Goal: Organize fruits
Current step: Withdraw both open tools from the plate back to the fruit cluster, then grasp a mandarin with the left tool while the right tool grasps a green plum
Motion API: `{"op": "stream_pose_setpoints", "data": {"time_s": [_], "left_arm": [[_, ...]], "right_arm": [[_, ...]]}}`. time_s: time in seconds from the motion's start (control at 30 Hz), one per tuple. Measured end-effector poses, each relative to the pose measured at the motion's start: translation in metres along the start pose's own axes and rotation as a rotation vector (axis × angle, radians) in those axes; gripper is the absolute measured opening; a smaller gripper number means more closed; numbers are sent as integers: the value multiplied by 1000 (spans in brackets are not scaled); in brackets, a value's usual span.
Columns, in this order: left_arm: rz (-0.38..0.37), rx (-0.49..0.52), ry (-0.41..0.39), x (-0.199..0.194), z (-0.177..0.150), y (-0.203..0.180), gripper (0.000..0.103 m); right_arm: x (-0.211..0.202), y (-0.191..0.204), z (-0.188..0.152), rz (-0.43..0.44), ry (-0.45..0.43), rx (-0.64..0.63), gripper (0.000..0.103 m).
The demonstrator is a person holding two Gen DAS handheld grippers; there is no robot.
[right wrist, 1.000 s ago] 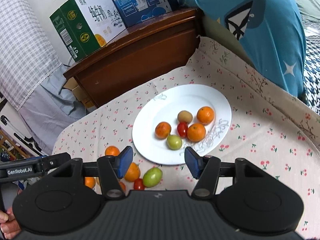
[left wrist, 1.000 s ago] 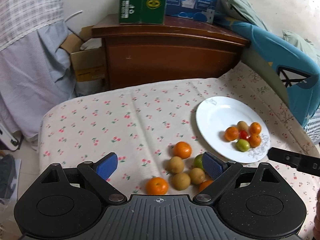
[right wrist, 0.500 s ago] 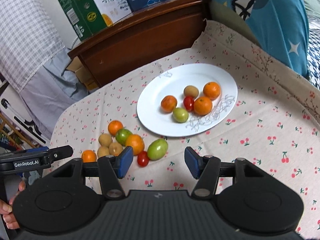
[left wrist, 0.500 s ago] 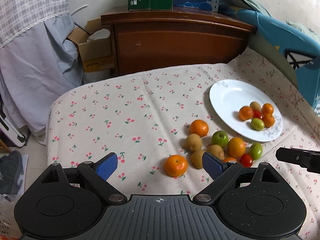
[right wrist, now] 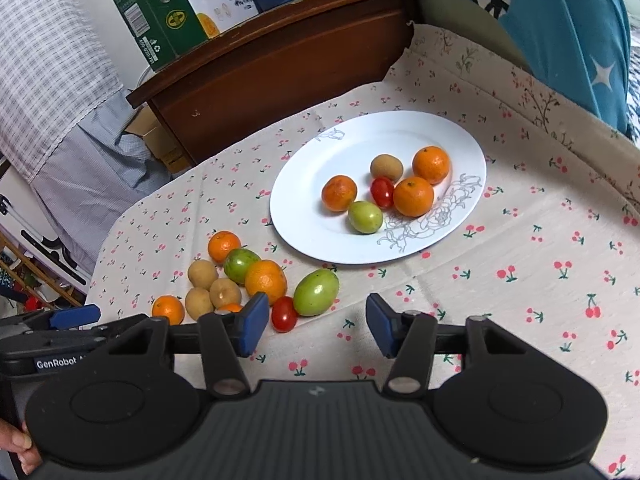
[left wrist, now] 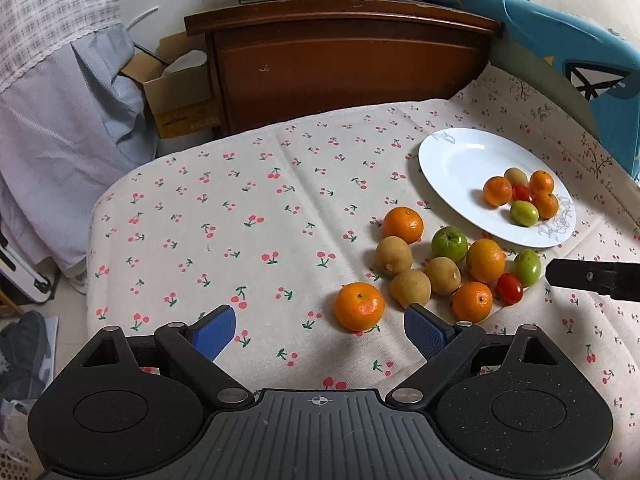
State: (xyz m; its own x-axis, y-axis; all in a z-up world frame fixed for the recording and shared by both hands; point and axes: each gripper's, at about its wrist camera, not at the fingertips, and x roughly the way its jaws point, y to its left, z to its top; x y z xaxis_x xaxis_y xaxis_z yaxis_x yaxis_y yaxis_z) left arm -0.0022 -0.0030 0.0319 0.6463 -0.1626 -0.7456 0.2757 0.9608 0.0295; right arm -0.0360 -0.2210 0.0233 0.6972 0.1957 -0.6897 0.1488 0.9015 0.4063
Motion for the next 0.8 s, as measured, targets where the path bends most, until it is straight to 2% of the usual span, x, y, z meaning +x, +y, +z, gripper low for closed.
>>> {"op": "stream_pose_setpoints", "data": {"time_s": [0.27,0.43,0.5,0.73,0.8], "left_arm": [[-34,1,-12,9,-2,-5,90],[-37,18,-9,14,-1,-9,82],[-41,21,-1,18,-1,-10,75],[-45,20,7,27,-1,-12,69],[-41,28,12,29,-2,-14,63]], "right_arm": [[12,0,-1,-1,7,7,43],[17,-1,0,2,7,16,37],[18,-1,0,0,7,16,35],[26,-3,1,-6,8,33,35],[29,-3,1,-7,8,34,35]]}}
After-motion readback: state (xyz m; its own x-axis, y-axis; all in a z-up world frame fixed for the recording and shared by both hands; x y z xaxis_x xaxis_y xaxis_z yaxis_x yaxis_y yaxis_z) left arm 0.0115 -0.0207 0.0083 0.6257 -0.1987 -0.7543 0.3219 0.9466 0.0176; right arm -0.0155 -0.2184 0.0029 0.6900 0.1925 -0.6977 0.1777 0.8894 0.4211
